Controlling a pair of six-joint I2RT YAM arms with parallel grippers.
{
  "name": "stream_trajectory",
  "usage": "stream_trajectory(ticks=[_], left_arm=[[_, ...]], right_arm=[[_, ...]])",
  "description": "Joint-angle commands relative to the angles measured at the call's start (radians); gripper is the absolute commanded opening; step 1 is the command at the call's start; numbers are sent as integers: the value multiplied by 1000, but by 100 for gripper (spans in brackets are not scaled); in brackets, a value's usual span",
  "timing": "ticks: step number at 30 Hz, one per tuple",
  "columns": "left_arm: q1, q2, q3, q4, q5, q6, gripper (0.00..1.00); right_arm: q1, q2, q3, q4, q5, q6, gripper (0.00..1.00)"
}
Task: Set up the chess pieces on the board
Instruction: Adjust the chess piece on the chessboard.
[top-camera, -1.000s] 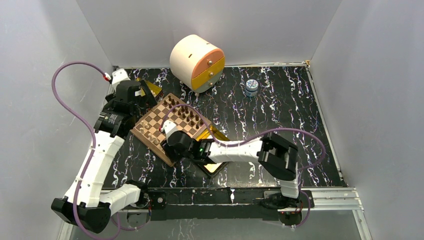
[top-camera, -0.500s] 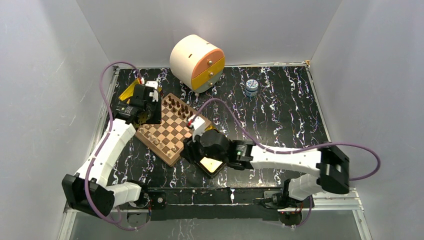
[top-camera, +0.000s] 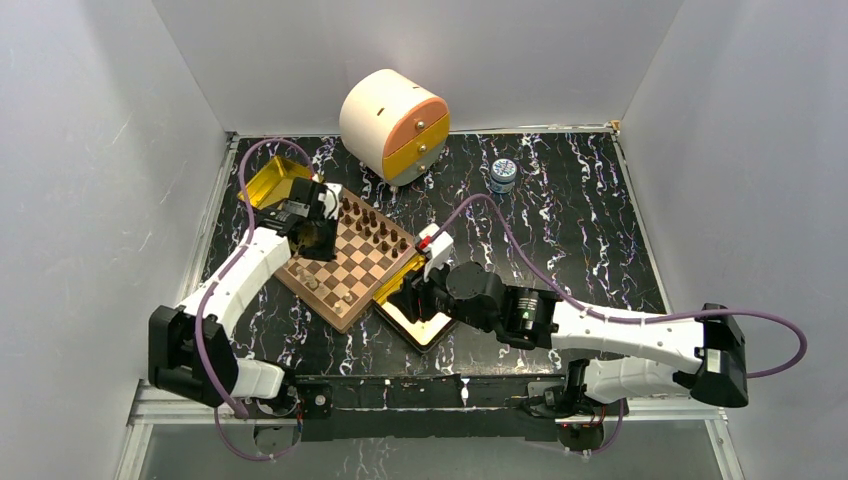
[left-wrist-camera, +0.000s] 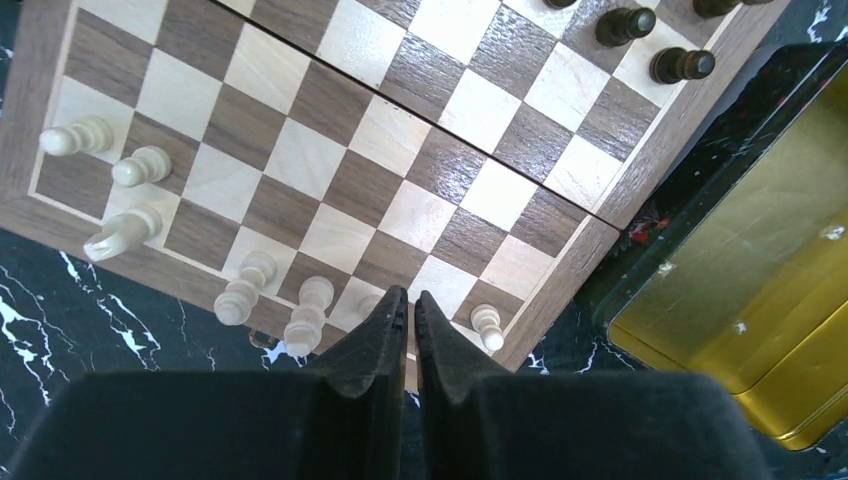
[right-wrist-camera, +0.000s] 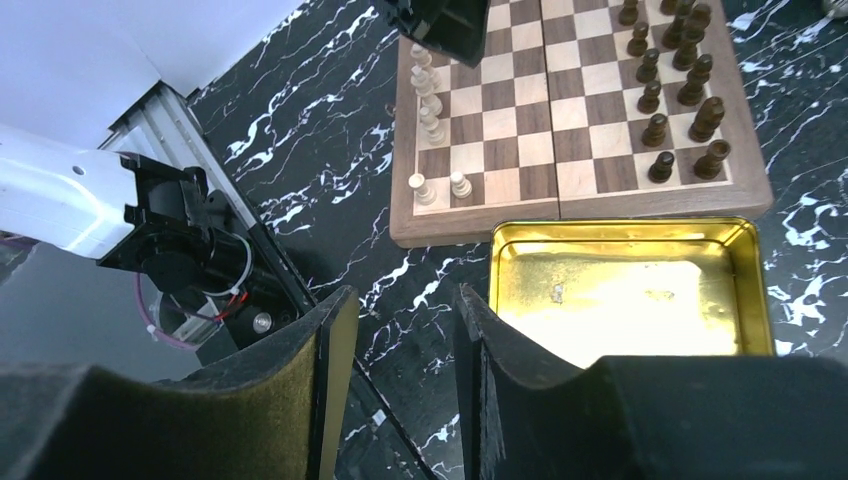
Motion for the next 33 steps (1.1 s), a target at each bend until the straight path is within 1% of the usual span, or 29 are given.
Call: stream_trajectory(ticks=[1,4,6,8,15,23,33], left_arm=[[-27,20,-23,21,40,10,4],[-39,37,-42,22,31,15,2],[-51,52,-50,22,31,29,2],[-60,65,-58,16,-11,39,3],[-78,109,-85,12,-23,76,3],[-90,131,-96,-4,-117,150,1],[-96,150,-98,21,-101,161,0]], right_arm=[[5,-47,-7,26,64,-35,47],[5,-55,-4,19,77,-47,47],[4,-59,1,17,87,-55,48],[4,-63,3,18,95,-64,47],[4,-73,8,18,125,-78,48],[4,-91,23,25,129,-92,48],[4,-89,36,32,121,-92,48]])
